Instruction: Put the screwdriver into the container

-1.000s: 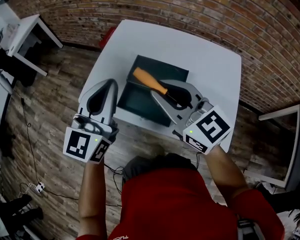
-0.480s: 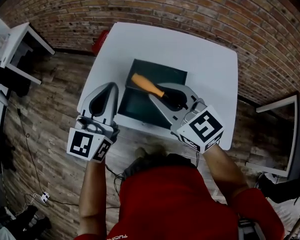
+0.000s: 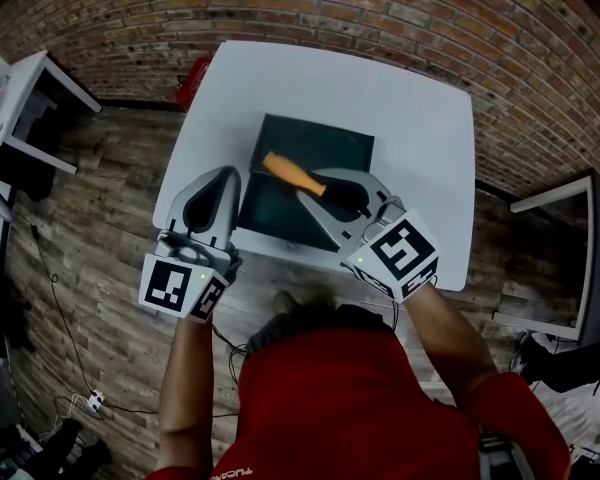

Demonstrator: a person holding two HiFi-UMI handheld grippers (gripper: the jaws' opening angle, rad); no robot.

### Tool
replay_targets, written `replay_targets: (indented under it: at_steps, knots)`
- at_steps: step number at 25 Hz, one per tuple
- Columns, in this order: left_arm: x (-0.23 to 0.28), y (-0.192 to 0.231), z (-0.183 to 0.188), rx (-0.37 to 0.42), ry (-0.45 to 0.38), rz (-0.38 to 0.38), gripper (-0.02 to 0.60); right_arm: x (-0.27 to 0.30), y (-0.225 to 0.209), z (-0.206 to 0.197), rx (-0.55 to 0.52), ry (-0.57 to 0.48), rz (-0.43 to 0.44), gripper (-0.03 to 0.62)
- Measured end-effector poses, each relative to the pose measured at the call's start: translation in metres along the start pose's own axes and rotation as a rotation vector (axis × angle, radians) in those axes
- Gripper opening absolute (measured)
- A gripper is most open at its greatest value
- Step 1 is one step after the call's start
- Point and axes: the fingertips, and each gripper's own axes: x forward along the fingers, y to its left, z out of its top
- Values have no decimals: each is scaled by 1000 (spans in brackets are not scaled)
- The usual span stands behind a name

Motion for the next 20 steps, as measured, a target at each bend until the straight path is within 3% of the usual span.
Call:
replay_targets:
  at_steps: [20]
  knots:
    - [-6, 25, -38, -25, 53, -5, 12, 56, 22, -74, -17, 257, 58, 89]
